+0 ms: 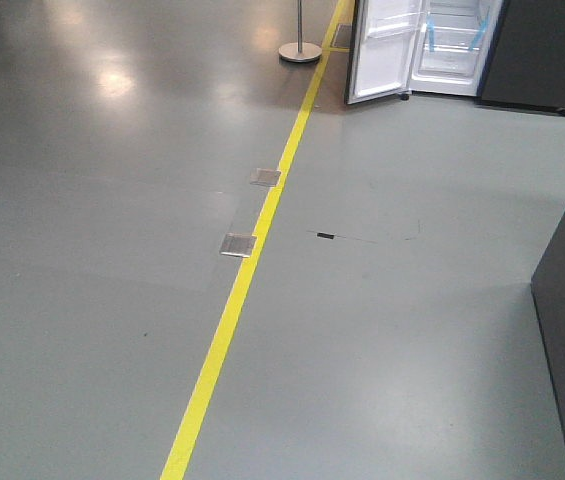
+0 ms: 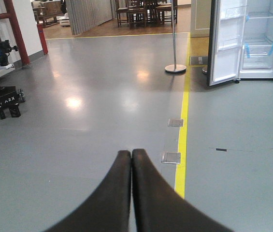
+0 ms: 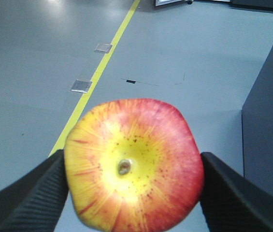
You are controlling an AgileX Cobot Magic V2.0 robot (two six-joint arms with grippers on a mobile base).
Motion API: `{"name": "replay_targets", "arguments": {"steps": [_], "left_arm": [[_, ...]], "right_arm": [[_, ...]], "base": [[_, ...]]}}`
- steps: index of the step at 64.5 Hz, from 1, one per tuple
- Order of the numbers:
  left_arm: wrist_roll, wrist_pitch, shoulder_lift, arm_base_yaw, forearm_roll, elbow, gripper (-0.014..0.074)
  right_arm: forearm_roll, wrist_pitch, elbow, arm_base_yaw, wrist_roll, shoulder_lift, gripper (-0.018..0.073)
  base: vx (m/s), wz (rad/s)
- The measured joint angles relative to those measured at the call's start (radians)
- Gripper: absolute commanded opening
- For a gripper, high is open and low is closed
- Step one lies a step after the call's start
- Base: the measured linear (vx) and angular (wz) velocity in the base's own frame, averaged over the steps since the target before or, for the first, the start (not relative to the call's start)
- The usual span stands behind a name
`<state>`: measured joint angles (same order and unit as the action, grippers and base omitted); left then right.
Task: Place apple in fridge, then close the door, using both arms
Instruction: 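Drive toward the open white refrigerator holding the apple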
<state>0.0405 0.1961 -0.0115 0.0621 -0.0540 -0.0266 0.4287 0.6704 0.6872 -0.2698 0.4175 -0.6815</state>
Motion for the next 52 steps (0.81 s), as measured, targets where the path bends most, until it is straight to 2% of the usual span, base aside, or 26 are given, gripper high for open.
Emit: {"name": "replay_targets", "arguments": {"steps": [52], "left_arm": [[0.000,0.000,0.000,0.000,0.000,0.000,-0.0006]], "right_arm": [[0.000,0.000,0.000,0.000,0.000,0.000,0.0225]], "base": [[0.14,-0.15]]}}
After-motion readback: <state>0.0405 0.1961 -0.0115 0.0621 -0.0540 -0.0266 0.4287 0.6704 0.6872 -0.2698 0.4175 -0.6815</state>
